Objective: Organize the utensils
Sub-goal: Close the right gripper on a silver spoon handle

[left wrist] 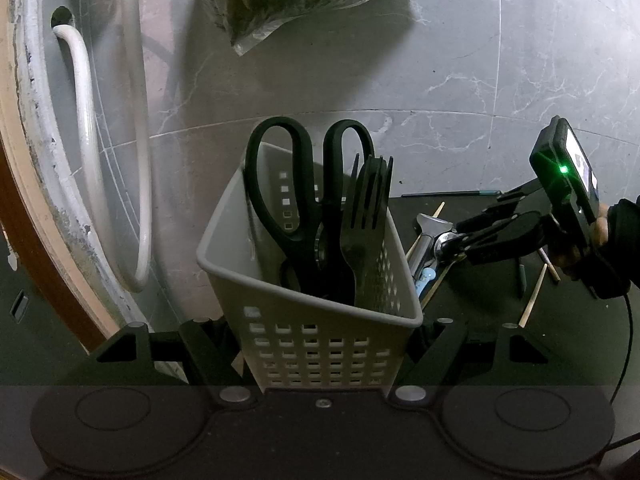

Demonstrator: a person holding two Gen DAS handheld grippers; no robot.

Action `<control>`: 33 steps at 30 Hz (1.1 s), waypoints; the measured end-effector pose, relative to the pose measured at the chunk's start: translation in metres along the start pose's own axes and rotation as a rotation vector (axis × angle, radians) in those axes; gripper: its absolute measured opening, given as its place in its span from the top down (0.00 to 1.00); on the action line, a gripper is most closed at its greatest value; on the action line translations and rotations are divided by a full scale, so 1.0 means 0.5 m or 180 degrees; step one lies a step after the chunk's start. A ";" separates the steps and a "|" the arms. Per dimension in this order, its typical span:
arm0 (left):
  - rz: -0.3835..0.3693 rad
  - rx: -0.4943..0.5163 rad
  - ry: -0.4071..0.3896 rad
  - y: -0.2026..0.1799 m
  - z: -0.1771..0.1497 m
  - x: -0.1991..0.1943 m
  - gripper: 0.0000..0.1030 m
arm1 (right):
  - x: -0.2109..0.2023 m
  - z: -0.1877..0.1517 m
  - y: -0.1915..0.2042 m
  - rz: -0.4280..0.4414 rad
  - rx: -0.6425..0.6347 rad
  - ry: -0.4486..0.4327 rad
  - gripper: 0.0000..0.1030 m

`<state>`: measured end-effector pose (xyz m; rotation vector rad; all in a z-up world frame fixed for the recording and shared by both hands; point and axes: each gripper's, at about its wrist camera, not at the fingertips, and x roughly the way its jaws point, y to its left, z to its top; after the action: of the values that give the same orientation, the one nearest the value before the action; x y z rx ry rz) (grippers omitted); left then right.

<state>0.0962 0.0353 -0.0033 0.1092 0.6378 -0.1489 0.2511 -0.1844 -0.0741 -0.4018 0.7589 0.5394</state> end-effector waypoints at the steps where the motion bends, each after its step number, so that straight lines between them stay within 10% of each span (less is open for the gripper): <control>1: 0.0000 0.0001 0.0000 0.000 0.000 0.000 0.25 | 0.000 -0.001 0.001 -0.0009 -0.0015 -0.0003 0.64; 20: -0.0002 0.0001 0.0001 0.000 0.000 -0.001 0.26 | -0.012 -0.012 0.010 -0.0062 0.0055 -0.0027 0.51; 33: -0.0002 0.0006 0.0003 0.001 -0.001 -0.002 0.25 | -0.049 -0.061 -0.051 -0.0295 0.1095 -0.0243 0.51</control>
<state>0.0955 0.0359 -0.0030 0.1109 0.6386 -0.1501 0.2347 -0.2282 -0.0725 -0.0959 0.7394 0.3268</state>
